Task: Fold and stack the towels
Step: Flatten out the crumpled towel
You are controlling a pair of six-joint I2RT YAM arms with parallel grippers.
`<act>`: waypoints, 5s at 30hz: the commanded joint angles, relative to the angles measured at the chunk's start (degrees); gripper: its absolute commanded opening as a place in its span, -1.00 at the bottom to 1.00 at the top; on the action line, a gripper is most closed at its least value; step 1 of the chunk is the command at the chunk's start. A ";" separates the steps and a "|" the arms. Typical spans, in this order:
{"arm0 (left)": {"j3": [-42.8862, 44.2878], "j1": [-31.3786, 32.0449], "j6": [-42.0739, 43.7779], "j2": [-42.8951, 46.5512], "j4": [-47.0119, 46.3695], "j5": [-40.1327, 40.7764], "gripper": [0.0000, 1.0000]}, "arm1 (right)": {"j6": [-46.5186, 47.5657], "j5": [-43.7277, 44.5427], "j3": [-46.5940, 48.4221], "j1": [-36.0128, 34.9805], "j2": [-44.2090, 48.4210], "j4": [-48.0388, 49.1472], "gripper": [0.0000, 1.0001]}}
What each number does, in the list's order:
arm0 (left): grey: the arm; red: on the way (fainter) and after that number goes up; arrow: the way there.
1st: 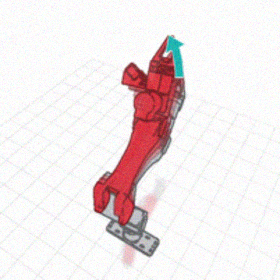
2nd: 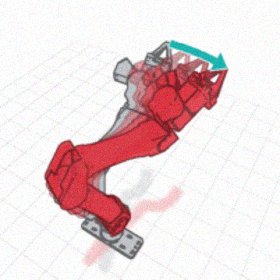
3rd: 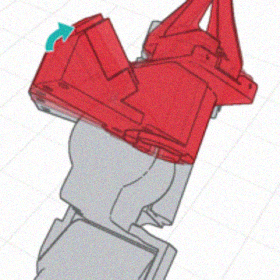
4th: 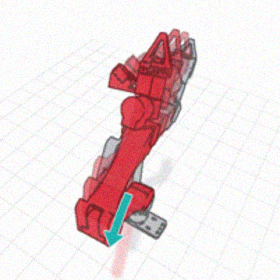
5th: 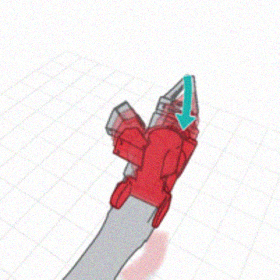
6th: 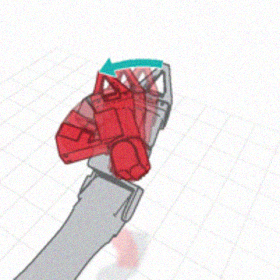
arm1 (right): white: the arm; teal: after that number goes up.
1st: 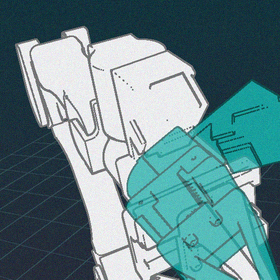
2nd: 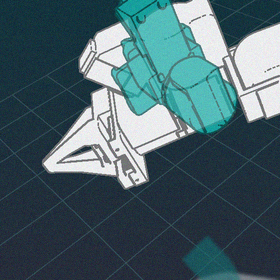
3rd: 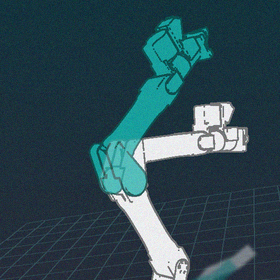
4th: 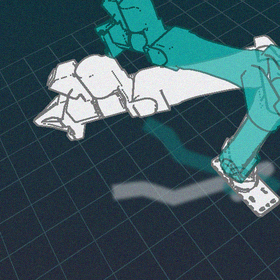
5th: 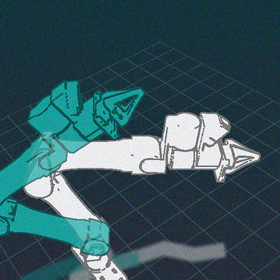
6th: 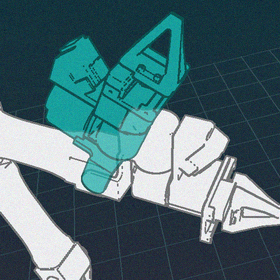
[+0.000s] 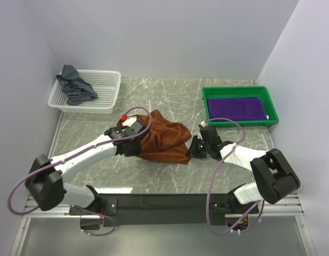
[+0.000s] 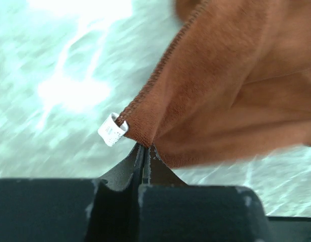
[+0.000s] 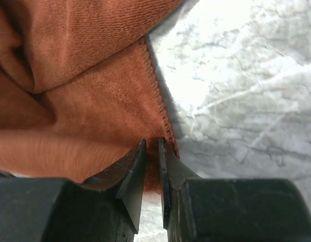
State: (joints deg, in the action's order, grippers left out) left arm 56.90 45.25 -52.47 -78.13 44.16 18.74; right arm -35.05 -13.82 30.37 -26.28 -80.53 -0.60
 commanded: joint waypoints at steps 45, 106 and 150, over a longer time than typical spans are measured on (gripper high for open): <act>-20.17 -3.15 3.16 -0.53 -21.84 -10.92 -0.42 | -7.23 16.64 -1.89 -13.00 8.82 -14.70 -0.24; -35.37 -13.53 2.63 24.34 -38.10 -18.92 0.59 | 2.70 3.37 -6.81 -1.49 14.80 -3.27 -0.20; -39.76 -13.18 -1.76 21.34 -49.61 -29.55 0.27 | -0.20 -9.11 30.62 -1.23 13.83 -22.87 -1.00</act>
State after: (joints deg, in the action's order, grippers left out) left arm 17.78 31.70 -52.42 -59.61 -2.44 -8.75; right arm -35.16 -22.20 56.88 -27.83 -65.28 -23.00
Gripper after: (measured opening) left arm 0.654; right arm 0.010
